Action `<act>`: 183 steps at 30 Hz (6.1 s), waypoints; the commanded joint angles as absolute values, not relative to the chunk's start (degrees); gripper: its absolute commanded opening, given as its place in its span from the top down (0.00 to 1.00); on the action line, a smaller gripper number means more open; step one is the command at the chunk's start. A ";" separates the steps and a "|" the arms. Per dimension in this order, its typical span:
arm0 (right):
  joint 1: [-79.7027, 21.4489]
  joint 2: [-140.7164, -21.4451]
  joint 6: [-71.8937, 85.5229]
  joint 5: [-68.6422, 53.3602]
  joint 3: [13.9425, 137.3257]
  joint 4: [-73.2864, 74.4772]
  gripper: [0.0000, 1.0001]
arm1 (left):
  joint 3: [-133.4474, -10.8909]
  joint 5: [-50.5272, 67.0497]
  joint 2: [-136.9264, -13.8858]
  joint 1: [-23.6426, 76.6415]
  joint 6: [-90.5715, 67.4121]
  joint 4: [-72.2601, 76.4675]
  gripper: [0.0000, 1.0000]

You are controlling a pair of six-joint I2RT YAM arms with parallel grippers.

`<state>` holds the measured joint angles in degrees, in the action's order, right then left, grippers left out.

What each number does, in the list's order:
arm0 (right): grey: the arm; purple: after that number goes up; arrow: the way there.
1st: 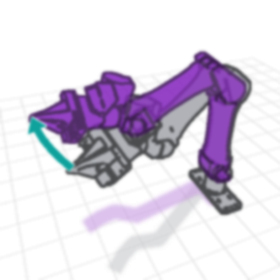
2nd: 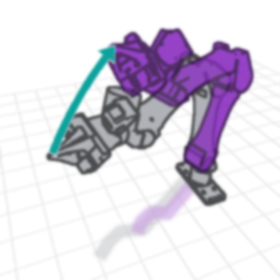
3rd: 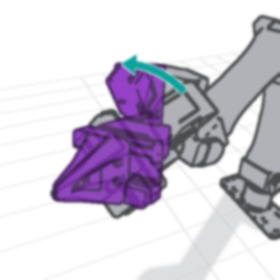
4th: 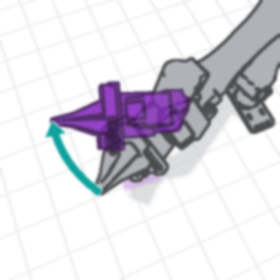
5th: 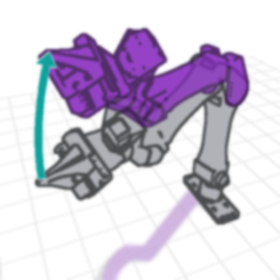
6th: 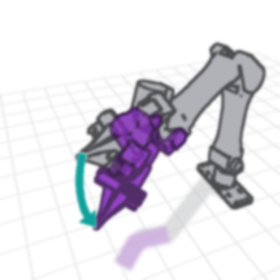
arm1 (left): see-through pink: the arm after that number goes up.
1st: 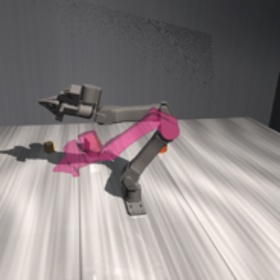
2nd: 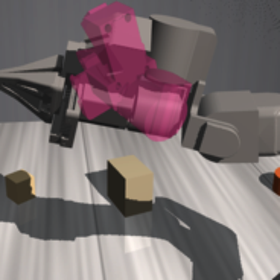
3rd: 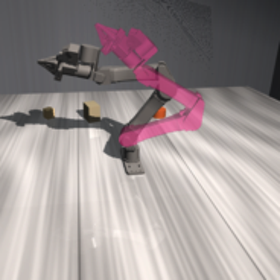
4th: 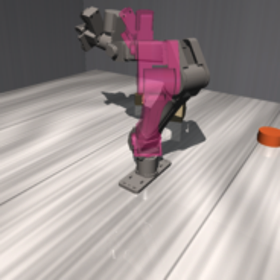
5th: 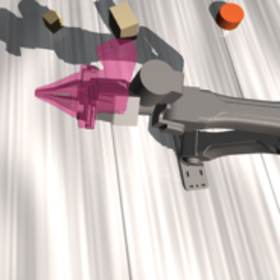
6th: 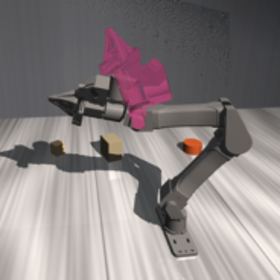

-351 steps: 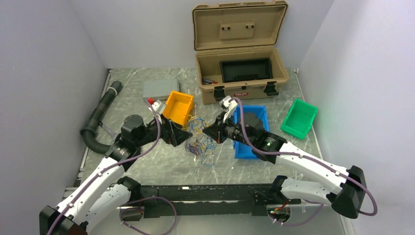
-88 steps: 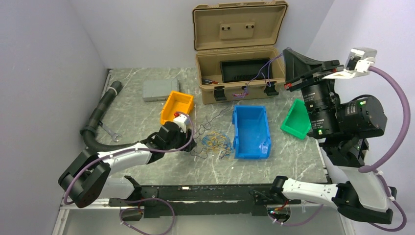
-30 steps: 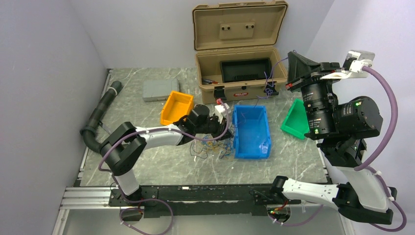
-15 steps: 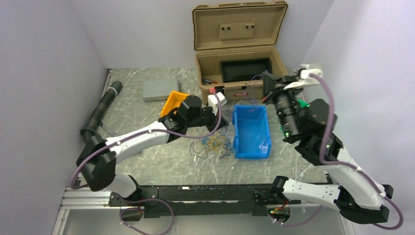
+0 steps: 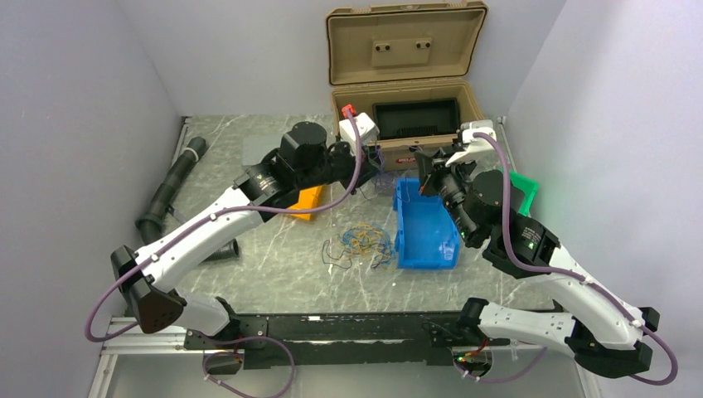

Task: Untangle the cables

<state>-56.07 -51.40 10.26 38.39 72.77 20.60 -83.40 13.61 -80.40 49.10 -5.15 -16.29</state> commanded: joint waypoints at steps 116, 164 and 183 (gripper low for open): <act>-49.73 -72.08 30.06 5.14 55.87 24.14 0.00 | -49.68 -5.43 -59.00 43.07 -26.93 -26.17 0.01; -50.02 -70.49 23.78 15.02 58.24 24.09 1.00 | -43.52 2.16 -68.43 43.97 -19.99 -16.54 0.19; -50.01 -68.77 26.18 12.55 60.76 25.49 1.00 | -42.49 7.75 -74.07 46.98 -12.11 2.25 0.18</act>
<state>-49.87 -70.89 25.12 12.99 57.32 25.30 -42.13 4.71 -74.35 45.89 -15.31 -6.90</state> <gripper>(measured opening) 0.010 0.832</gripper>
